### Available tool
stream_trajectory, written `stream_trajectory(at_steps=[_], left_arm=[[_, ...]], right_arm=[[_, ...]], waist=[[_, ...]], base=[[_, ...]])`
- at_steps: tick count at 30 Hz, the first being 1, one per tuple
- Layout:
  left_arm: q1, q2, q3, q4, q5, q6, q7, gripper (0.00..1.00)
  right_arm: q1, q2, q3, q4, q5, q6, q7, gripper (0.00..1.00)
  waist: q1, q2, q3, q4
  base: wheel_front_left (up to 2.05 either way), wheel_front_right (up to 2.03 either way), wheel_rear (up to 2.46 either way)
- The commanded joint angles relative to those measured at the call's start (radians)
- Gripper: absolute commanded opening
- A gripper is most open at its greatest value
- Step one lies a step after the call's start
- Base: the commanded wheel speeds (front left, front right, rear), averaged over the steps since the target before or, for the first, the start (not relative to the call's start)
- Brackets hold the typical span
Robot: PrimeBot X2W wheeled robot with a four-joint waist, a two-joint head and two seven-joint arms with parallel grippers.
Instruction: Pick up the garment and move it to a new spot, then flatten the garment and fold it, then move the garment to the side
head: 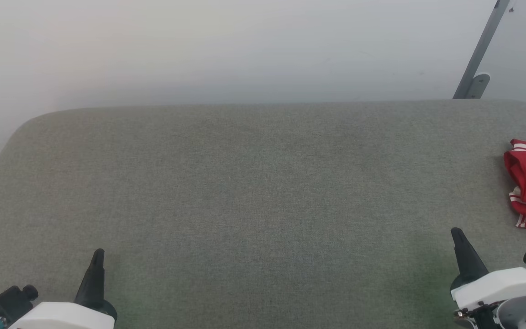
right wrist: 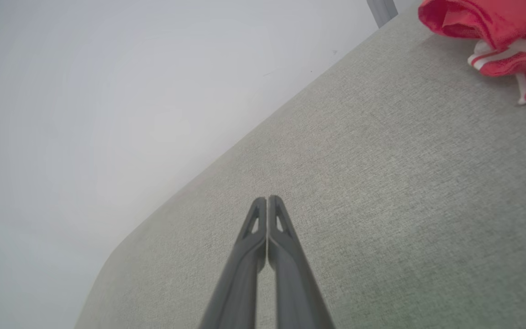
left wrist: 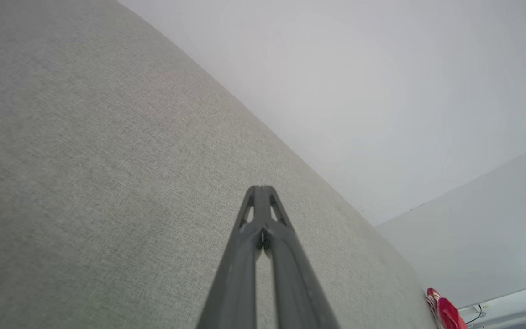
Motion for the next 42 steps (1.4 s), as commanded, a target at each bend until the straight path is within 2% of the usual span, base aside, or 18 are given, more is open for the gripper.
stream_trajectory(at_steps=[1,22,42], left_arm=[[-0.026,0.005,0.01,-0.015,-0.025,-0.001,0.01,0.0],[-0.059,-0.048,0.028,-0.024,-0.211,-0.001,0.078,0.0],[-0.086,-0.086,0.042,-0.03,-0.352,-0.002,0.129,0.0]], right_arm=[[-0.028,0.001,-0.003,-0.021,0.031,0.0,0.008,0.0],[-0.038,0.032,-0.021,-0.04,0.254,0.0,0.052,0.0],[-0.043,0.055,-0.031,-0.054,0.419,0.0,0.086,0.0]], waist=[[0.0,0.0,0.0,0.0],[0.0,0.0,0.002,-0.003],[0.0,0.0,0.004,-0.006]], base=[[0.0,0.0,0.0],[0.0,0.0,0.0],[0.0,0.0,0.0]])
